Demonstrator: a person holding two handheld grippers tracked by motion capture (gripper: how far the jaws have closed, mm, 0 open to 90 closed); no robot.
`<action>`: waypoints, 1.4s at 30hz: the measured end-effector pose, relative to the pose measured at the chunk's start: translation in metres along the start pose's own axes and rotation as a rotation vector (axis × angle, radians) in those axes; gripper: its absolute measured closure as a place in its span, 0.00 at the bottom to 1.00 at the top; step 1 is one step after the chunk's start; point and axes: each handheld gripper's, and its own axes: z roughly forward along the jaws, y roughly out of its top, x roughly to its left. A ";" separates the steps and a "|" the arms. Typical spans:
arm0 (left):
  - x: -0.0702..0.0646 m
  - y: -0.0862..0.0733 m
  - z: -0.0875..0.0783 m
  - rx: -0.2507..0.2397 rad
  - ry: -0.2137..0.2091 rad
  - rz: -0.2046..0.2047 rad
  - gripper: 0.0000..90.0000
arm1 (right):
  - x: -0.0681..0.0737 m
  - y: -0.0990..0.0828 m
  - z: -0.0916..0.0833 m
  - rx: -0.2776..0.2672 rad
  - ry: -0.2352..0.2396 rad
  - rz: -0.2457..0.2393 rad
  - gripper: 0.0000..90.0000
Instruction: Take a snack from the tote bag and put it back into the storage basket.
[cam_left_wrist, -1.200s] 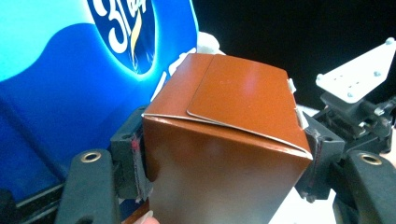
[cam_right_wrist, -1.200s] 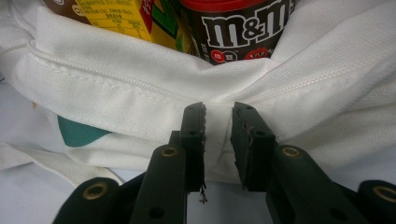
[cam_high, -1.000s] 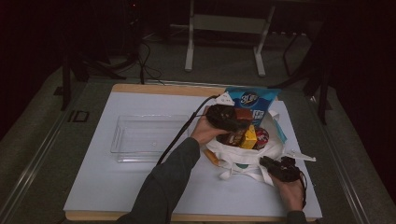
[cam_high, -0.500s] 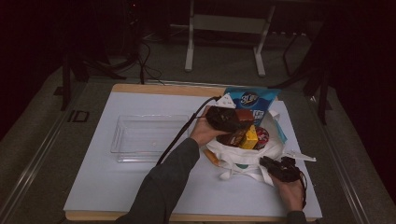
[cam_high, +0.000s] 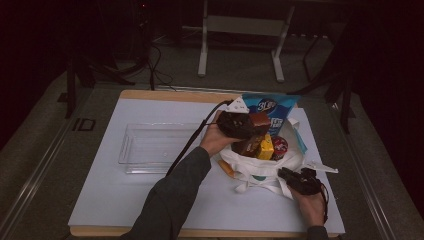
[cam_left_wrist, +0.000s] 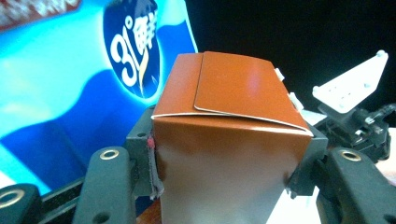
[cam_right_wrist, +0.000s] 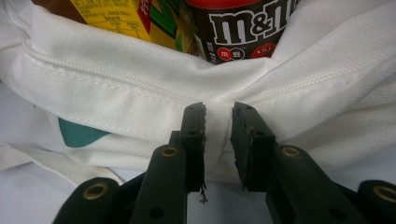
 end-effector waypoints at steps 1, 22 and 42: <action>0.000 0.001 -0.002 -0.006 -0.001 0.001 0.48 | 0.000 0.000 0.000 0.001 0.000 0.000 0.83; -0.003 0.021 -0.050 -0.117 -0.013 0.001 0.48 | 0.001 0.000 0.000 -0.002 -0.004 -0.003 0.83; -0.009 0.033 -0.089 -0.121 -0.043 0.007 0.48 | 0.001 0.000 0.000 -0.005 -0.005 -0.002 0.83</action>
